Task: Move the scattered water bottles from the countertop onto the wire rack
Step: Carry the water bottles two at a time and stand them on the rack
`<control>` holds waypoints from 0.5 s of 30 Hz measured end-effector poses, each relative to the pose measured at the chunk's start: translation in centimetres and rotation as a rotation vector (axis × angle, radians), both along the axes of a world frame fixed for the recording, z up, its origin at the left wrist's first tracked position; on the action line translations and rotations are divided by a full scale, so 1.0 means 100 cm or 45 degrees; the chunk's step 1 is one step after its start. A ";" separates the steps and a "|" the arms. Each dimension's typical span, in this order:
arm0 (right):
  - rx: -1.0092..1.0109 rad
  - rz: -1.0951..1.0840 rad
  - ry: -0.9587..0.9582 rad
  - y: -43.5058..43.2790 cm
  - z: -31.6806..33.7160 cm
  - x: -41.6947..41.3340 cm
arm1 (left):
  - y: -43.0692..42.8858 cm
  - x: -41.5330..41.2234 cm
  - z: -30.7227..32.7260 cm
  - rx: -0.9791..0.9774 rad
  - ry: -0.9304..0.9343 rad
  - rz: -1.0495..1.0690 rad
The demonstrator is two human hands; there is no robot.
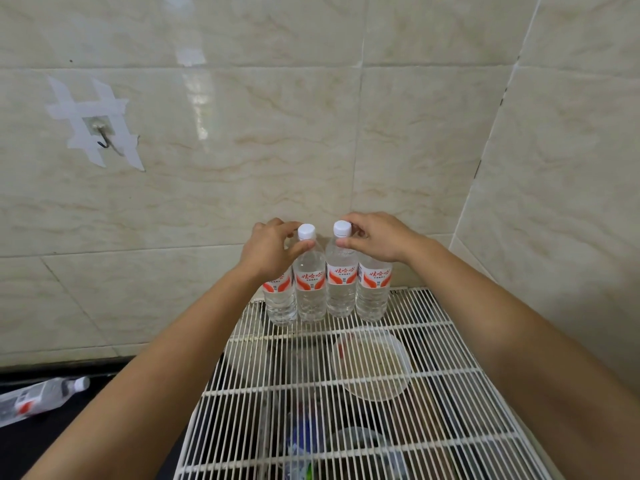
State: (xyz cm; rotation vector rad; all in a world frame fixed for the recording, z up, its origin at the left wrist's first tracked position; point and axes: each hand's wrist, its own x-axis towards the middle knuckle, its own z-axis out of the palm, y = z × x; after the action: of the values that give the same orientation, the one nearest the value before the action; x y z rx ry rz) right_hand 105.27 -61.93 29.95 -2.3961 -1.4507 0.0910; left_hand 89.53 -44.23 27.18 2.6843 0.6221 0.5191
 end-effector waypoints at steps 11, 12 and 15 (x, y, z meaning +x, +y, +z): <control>0.081 -0.164 -0.361 -0.029 0.025 -0.027 | -0.009 -0.061 0.029 0.356 -0.043 0.224; 0.137 -0.185 -0.406 -0.031 0.025 -0.035 | -0.012 -0.074 0.029 0.423 -0.087 0.284; 0.306 -0.197 -0.487 -0.030 0.012 -0.061 | -0.025 -0.119 0.020 0.541 -0.164 0.410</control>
State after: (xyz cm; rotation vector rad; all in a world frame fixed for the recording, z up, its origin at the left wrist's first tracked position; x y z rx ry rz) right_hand 99.20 -64.89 31.20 -2.3982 -1.3263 -0.5743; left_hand 77.58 -46.69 29.13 2.9152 1.0117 1.0016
